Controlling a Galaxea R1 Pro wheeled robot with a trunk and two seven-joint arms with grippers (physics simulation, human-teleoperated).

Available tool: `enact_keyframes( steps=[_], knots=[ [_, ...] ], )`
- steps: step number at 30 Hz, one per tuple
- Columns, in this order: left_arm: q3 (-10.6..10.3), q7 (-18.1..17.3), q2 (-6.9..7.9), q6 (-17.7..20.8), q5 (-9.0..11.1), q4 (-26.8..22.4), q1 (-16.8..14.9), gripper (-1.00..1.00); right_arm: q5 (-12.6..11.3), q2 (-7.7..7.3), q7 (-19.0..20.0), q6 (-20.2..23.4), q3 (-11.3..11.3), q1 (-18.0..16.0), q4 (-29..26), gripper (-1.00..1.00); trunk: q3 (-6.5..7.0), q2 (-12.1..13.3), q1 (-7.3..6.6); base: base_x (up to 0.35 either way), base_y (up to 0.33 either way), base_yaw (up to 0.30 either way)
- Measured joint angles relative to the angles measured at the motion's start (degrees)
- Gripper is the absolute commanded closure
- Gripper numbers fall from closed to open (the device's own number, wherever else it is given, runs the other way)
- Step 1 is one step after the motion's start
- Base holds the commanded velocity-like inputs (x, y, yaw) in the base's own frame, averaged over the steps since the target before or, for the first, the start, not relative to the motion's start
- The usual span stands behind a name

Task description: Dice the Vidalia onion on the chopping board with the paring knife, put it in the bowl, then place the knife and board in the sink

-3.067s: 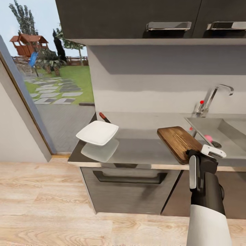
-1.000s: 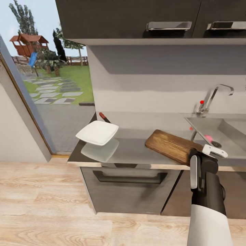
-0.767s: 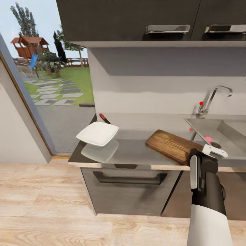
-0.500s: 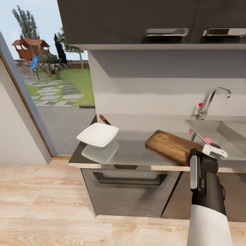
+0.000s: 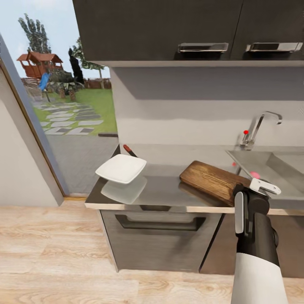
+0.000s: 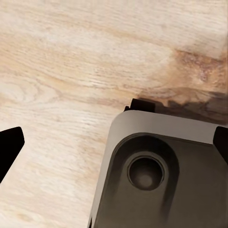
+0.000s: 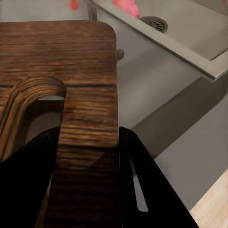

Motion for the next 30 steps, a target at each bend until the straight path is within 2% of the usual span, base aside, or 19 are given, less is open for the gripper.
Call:
enact_keyframes(
  steps=[19,21,22,23,24,26,30],
  knots=[
    [-0.03,0.0,0.01,-0.01,0.03,0.01,0.04,-1.0,-0.13,0.09,0.2,0.47,0.37,0.0,0.0,1.0,1.68,0.0,0.0,0.0,-0.173,0.0],
    [-0.02,0.0,0.01,-0.01,0.02,0.01,0.02,-1.0,-0.7,0.1,0.34,0.56,2.06,0.0,0.01,1.0,1.82,0.0,0.0,0.0,-0.151,0.0],
    [-0.02,0.0,0.0,0.0,0.01,0.01,0.03,-1.0,-0.55,0.1,0.3,0.6,2.55,0.0,0.02,1.0,1.89,0.0,0.0,0.0,-0.07,0.0],
    [0.0,0.0,0.0,0.0,0.01,-0.01,0.05,-1.0,0.15,0.06,0.28,0.96,4.06,0.02,0.07,1.0,1.94,0.0,0.0,0.0,-0.056,0.0],
    [-0.01,0.0,0.0,0.0,0.0,0.01,0.05,-1.0,-1.09,0.06,0.4,0.42,4.66,0.0,0.07,1.0,2.0,0.0,0.0,0.0,-0.036,0.0],
    [0.01,0.0,0.0,0.0,-0.01,0.0,0.05,-1.0,-0.28,-0.05,0.37,0.74,6.02,0.01,0.15,1.0,2.06,0.0,0.0,0.0,-0.021,0.0],
    [0.06,0.0,0.06,0.0,-0.01,0.05,0.02,-1.0,-0.23,-0.24,0.57,0.83,6.99,0.0,0.24,1.0,2.11,0.0,0.0,0.0,-0.008,0.0]
  ],
)
